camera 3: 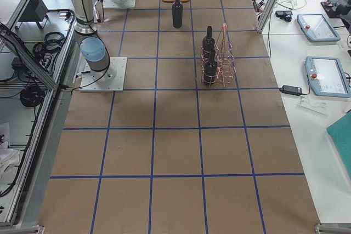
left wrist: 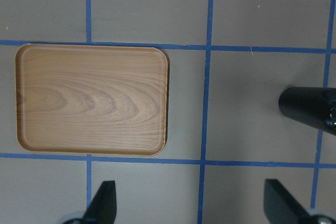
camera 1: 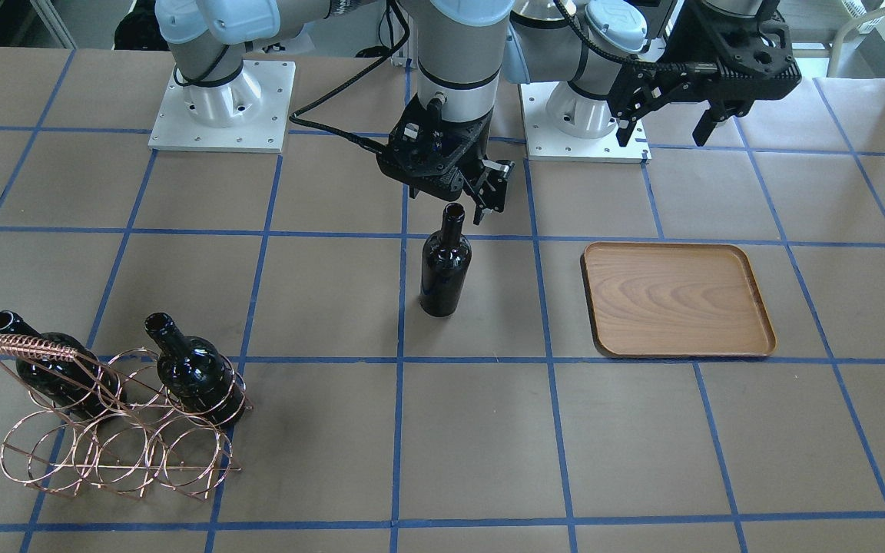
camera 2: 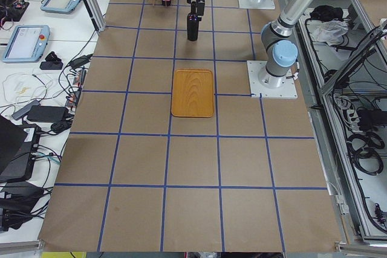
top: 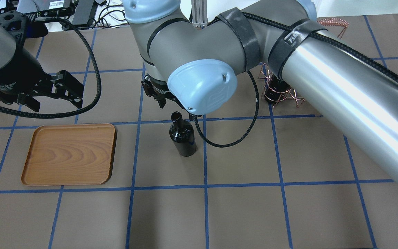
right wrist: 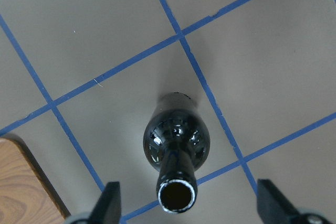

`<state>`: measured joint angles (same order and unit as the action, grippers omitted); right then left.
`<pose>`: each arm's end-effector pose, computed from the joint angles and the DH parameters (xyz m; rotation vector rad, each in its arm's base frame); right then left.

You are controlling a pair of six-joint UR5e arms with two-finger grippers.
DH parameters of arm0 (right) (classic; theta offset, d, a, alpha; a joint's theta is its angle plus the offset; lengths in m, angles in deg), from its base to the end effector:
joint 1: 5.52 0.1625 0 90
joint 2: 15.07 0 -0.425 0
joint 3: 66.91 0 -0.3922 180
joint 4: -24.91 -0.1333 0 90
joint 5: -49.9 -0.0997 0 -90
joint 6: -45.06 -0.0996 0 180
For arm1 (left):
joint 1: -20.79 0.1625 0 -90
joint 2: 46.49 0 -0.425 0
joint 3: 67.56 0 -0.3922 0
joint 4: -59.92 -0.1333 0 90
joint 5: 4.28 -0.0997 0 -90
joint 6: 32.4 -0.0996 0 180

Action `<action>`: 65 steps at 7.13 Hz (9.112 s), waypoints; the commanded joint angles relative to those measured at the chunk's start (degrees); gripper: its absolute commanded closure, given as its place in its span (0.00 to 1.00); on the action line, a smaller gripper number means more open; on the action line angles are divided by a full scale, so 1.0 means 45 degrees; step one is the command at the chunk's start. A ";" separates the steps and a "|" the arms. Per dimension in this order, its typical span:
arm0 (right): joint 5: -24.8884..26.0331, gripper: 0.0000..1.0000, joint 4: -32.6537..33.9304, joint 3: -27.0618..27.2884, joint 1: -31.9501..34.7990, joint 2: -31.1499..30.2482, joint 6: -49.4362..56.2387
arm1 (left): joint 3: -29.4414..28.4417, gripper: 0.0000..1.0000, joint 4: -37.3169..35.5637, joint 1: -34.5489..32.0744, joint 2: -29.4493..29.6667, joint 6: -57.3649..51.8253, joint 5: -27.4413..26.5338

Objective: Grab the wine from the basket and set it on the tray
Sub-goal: 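Open the right gripper and raise it back over the rack, then lower the left gripper onto the standing bottle's neck and grasp it, then lift the bottle with the left gripper and carry it over the tray, then lower the bottle onto the wooden tray, laying it down, then open the left gripper and raise it away from the tray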

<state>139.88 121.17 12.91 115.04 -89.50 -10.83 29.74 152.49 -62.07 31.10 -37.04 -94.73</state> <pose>0.4228 -0.4538 0.4370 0.6864 3.0547 -0.0169 -0.0814 -0.4167 0.5174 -0.0685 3.1277 -0.0677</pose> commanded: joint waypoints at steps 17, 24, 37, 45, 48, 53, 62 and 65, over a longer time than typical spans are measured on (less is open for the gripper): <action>0.0477 0.00 -0.2135 0.1111 -0.5639 -0.3423 1.2104 | 0.0058 0.00 -0.3499 -0.5805 0.4437 0.2515 0.1058; 0.0318 0.00 -0.1703 0.1131 -0.5639 -0.3403 1.2323 | 0.0332 0.58 -0.3500 -0.5805 0.4537 0.2515 0.1136; 0.0299 0.00 -0.1508 0.1150 -0.5639 -0.3442 1.2324 | 0.0175 1.00 -0.1395 0.0298 0.2448 -0.4447 -0.0250; 0.0299 0.00 -0.1547 0.1169 -0.5639 -0.3480 1.2323 | 0.1074 1.00 -0.1507 0.4137 0.2583 -0.7954 -0.0427; 0.0299 0.00 -0.1547 0.1170 -0.5639 -0.3500 1.2323 | 0.1035 1.00 -0.1780 0.4156 0.2953 -0.8091 -0.0563; 0.0299 0.00 -0.1547 0.1170 -0.5639 -0.3500 1.2323 | 0.1035 0.01 -0.1919 0.4176 0.3189 -0.8033 -0.0719; 0.0240 0.00 -0.1508 0.1131 -0.5639 -0.3520 1.1859 | -0.1094 0.00 0.0724 0.0105 0.1235 0.0512 0.0434; -0.0131 0.00 -0.1566 0.1131 -0.5639 -0.3520 1.1210 | -0.0977 0.00 0.0310 -0.1525 0.1217 0.0796 0.0375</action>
<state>139.42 114.17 18.01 89.66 -105.33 40.05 25.16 154.49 -66.83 36.78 -33.76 -93.01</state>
